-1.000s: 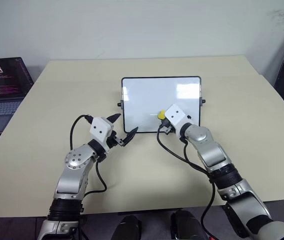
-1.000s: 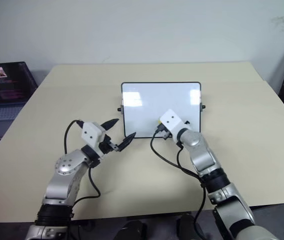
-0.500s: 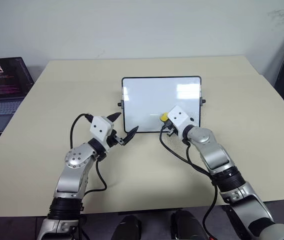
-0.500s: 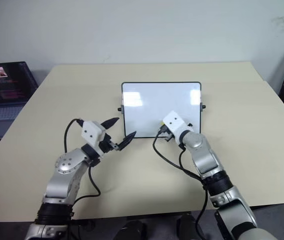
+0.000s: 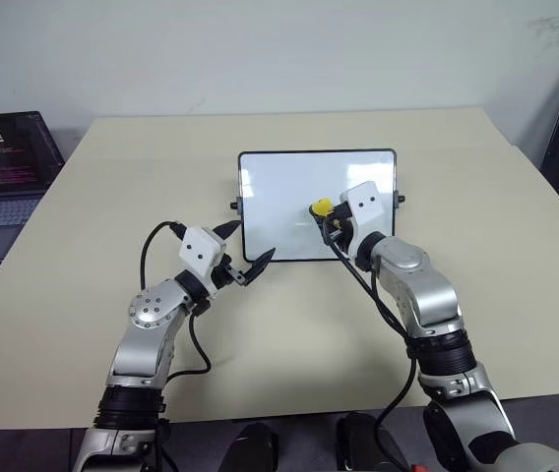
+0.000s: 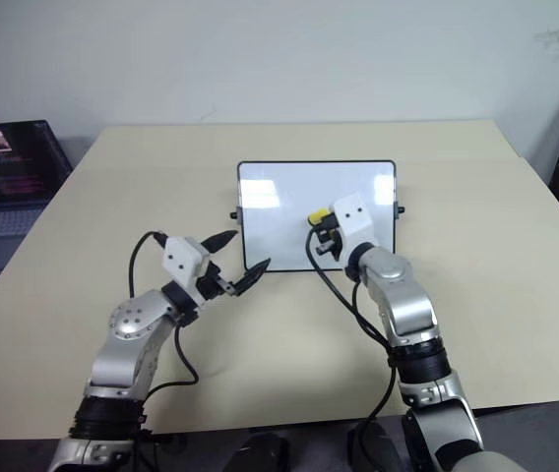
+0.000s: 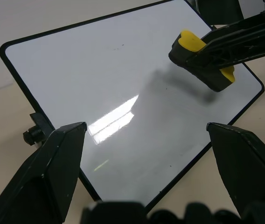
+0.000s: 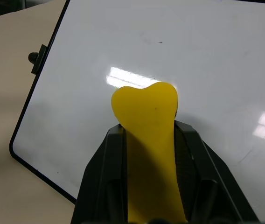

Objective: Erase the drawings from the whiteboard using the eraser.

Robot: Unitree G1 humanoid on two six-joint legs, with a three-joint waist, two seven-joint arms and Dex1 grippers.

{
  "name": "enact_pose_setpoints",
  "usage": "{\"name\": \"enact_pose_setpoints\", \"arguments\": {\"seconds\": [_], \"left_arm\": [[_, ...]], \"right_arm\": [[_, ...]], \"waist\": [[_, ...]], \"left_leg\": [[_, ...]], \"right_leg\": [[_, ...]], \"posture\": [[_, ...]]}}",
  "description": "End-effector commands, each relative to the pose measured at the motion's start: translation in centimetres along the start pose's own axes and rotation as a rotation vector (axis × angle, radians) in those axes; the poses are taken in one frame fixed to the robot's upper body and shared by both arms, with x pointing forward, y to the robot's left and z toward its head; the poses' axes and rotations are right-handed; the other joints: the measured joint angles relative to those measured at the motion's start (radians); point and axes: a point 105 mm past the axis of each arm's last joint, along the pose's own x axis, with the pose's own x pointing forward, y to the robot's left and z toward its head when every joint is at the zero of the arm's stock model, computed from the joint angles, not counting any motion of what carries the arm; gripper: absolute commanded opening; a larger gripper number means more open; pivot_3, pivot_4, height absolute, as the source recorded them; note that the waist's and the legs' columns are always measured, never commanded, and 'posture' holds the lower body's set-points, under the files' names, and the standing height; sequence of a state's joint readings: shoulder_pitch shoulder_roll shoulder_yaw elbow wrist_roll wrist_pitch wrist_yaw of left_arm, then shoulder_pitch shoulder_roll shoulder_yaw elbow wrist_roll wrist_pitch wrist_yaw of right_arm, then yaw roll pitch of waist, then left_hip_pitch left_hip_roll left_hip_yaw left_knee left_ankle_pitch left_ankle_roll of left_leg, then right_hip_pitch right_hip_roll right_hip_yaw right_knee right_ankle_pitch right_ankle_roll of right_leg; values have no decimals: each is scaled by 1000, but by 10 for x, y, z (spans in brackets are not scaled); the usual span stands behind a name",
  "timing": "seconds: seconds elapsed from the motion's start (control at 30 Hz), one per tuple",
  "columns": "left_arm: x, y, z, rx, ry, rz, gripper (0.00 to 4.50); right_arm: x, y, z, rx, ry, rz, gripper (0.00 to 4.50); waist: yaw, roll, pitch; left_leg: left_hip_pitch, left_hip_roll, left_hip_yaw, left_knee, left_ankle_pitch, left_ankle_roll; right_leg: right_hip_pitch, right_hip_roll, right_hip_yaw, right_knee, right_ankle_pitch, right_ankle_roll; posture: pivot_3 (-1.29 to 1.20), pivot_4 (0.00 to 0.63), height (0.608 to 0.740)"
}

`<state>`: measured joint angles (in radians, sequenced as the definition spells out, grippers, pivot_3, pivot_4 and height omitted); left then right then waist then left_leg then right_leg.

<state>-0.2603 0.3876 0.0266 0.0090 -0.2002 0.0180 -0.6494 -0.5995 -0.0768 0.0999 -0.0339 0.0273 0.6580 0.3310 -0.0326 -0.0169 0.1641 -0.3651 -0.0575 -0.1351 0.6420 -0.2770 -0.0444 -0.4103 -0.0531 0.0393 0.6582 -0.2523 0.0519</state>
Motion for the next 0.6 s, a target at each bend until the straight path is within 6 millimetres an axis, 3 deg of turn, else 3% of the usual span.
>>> {"name": "enact_pose_setpoints", "arguments": {"seconds": [0.03,0.23,0.37,0.6], "left_arm": [[3,-1,10,18,-37,-17,4500],[3,-8,18,6,-50,-72,4500],[4,-28,42,-63,-90,-239,4500],[3,-60,68,-138,-94,-556,4500]], "right_arm": [[-4,-2,20,-16,-70,-7,994],[-10,-11,22,-3,-71,-39,994],[-32,-49,19,53,14,-175,994],[-69,-92,13,44,134,-347,994]], "waist": [[0,0,0],[0,0,0],[4,0,1],[0,1,1]], "left_leg": [[0,0,0,0,0,0],[0,0,0,0,0,0],[-1,0,0,0,0,0],[-2,0,0,0,0,0]], "right_leg": [[0,0,0,0,0,0],[0,0,0,0,0,0],[0,0,0,0,0,0],[0,0,-1,-1,0,0]], "posture": [[0,150,740],[0,150,740],[0,150,740],[0,150,740]]}}
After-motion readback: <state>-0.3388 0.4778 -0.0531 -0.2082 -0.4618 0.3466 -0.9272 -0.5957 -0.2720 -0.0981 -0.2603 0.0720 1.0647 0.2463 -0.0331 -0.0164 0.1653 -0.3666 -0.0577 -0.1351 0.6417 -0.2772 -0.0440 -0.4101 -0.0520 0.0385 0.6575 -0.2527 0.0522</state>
